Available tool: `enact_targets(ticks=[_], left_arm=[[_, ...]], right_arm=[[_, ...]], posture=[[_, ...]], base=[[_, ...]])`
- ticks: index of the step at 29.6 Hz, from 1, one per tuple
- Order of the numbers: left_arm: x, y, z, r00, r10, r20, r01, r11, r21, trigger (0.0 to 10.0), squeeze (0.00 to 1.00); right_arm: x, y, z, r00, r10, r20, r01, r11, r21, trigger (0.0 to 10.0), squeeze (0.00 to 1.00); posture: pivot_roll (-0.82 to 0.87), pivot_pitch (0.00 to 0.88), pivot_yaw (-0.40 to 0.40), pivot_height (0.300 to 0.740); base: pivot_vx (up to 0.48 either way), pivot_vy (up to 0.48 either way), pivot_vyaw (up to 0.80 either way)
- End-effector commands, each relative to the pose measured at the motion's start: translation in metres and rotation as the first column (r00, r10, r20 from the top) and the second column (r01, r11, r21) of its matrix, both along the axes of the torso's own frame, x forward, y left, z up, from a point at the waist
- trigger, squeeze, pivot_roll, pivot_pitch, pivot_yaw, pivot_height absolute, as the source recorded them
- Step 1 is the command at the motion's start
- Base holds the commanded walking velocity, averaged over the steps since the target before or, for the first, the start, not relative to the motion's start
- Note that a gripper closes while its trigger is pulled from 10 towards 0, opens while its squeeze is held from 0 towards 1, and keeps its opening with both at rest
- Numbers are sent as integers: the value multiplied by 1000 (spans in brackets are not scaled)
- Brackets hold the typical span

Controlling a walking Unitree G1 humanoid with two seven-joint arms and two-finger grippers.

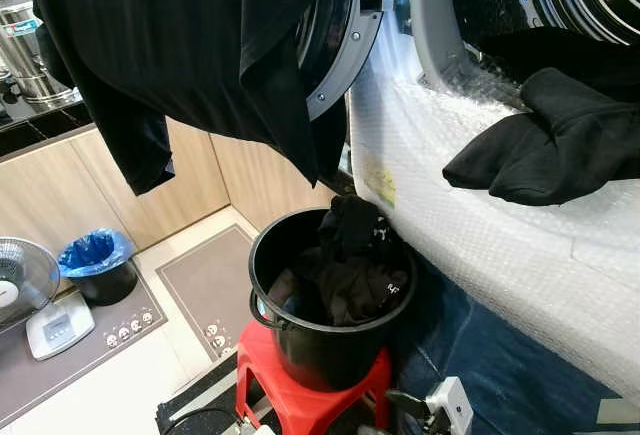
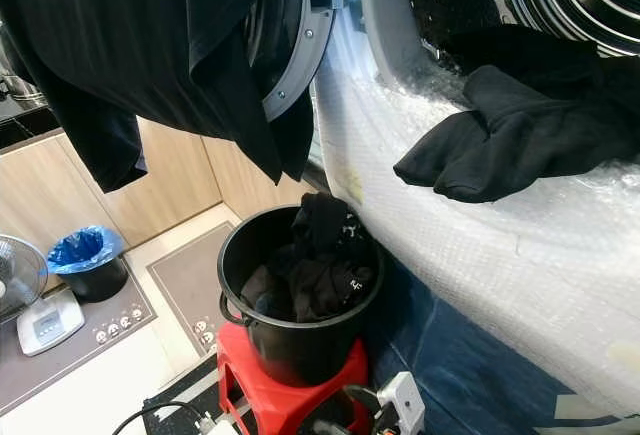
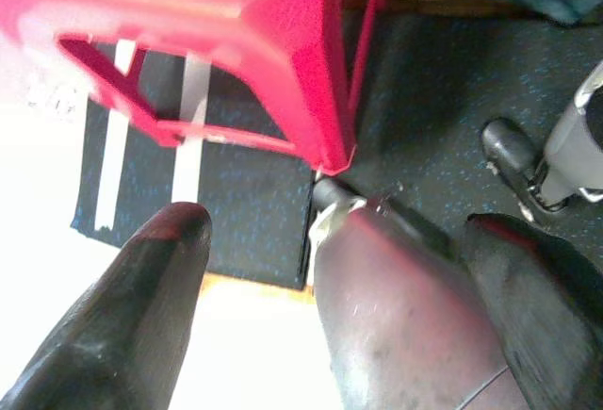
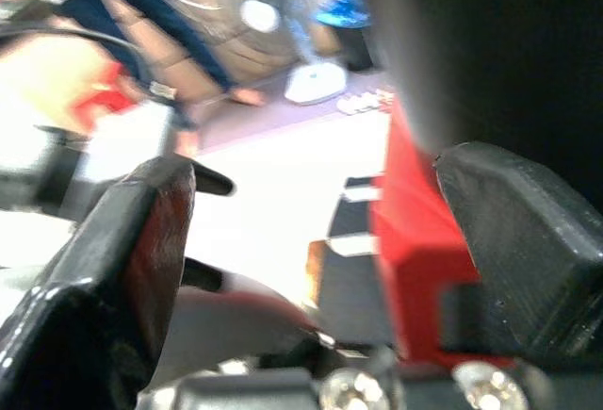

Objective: Clothes washing

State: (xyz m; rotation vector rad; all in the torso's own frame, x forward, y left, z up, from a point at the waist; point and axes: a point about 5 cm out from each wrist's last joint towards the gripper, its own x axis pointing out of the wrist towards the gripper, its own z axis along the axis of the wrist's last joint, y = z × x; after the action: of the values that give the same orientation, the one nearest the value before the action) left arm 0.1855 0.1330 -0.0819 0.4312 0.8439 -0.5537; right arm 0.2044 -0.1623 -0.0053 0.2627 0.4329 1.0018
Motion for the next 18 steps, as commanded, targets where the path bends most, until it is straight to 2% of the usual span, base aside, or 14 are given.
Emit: enact_targets(ticks=[1,2,3,4,7,12,17,18], left_arm=[[-9,8,-5,998,47,-41,-46,999,27,10000,0],[-11,9,-7,996,67,-54,-66,997,32,10000,0],[-11,9,-7,996,67,-54,-66,997,32,10000,0],[-13,10,-8,995,72,-62,-70,997,39,10000,0],[-15,7,-9,996,43,-73,-39,998,59,10000,0],[-16,3,-10,996,34,-77,-30,998,54,10000,0],[-12,-3,-8,997,23,-69,-21,999,40,10000,0],[-10,-5,-7,997,27,-68,-24,999,33,10000,0]], right_arm=[[4,8,13,998,51,26,-53,996,67,10000,0],[6,11,25,996,71,53,-76,991,112,10000,0],[6,11,25,996,71,53,-76,991,112,10000,0],[8,14,34,994,75,75,-85,986,144,10000,0],[28,21,61,991,-30,133,-2,972,235,10000,0],[47,26,82,964,-191,183,143,959,244,10000,0],[56,28,92,933,-289,215,237,942,238,10000,0],[61,28,95,913,-341,225,291,929,227,10000,0]], posture=[[-87,30,98,740],[-89,31,98,740],[-89,31,98,740],[-90,31,98,740],[-90,34,96,740],[-87,49,87,740],[-83,62,84,740],[-82,65,84,740]], base=[[0,0,0],[0,0,0],[0,0,0],[0,0,0],[0,0,0],[0,0,0],[0,0,0],[0,0,0]])
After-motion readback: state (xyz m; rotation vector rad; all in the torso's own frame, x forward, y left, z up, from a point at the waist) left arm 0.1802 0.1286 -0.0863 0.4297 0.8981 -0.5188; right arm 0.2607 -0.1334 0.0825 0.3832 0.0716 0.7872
